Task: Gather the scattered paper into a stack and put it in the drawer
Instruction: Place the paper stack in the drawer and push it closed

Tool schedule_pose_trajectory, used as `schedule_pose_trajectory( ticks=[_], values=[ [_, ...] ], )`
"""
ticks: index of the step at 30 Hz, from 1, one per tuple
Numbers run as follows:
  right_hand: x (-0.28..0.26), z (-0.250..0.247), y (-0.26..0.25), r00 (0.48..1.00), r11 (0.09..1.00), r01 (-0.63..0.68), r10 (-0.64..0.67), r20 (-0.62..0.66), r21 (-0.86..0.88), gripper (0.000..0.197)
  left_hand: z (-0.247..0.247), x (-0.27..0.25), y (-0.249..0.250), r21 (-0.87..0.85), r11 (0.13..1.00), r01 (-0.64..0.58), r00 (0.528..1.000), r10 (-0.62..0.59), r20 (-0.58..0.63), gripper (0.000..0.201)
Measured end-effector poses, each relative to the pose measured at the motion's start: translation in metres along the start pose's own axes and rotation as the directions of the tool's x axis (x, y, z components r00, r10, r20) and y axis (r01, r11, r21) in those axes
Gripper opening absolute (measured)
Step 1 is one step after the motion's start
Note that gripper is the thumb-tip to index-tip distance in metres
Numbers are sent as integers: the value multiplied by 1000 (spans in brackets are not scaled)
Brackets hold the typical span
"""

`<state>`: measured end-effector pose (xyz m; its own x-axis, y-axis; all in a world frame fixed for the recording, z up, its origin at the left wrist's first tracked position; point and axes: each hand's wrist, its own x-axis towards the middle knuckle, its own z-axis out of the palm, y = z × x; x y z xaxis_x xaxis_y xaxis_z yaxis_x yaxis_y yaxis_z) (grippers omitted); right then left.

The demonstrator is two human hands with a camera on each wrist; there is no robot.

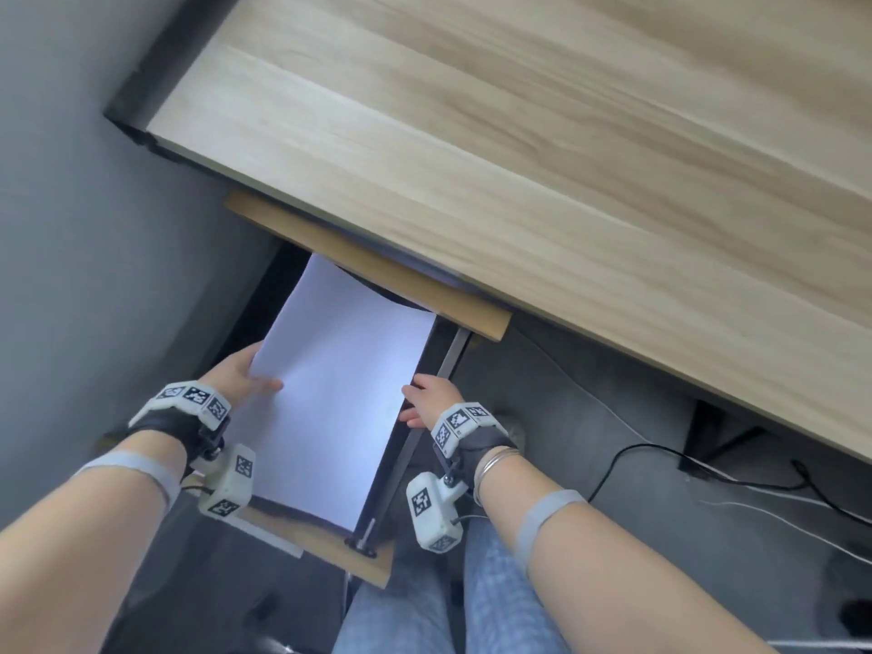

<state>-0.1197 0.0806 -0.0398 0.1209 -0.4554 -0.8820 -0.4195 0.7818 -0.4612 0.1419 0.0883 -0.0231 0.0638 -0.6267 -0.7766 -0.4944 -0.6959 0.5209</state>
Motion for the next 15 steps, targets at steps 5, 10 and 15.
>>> schedule_pose_trajectory(
  ticks=[5,10,15],
  values=[
    [14,-13,-2,999,999,49,-49,-16,8,46,8,19,-10,28,999,16,999,-15,-40,61],
    [18,-23,-2,991,992,118,-114,-69,54,34,15,38,4,-32,999,13,1000,-14,-21,55],
    [24,-39,3,977,985,161,-150,-154,62,24,26,60,25,-3,1000,-25,998,25,50,58]
  ],
)
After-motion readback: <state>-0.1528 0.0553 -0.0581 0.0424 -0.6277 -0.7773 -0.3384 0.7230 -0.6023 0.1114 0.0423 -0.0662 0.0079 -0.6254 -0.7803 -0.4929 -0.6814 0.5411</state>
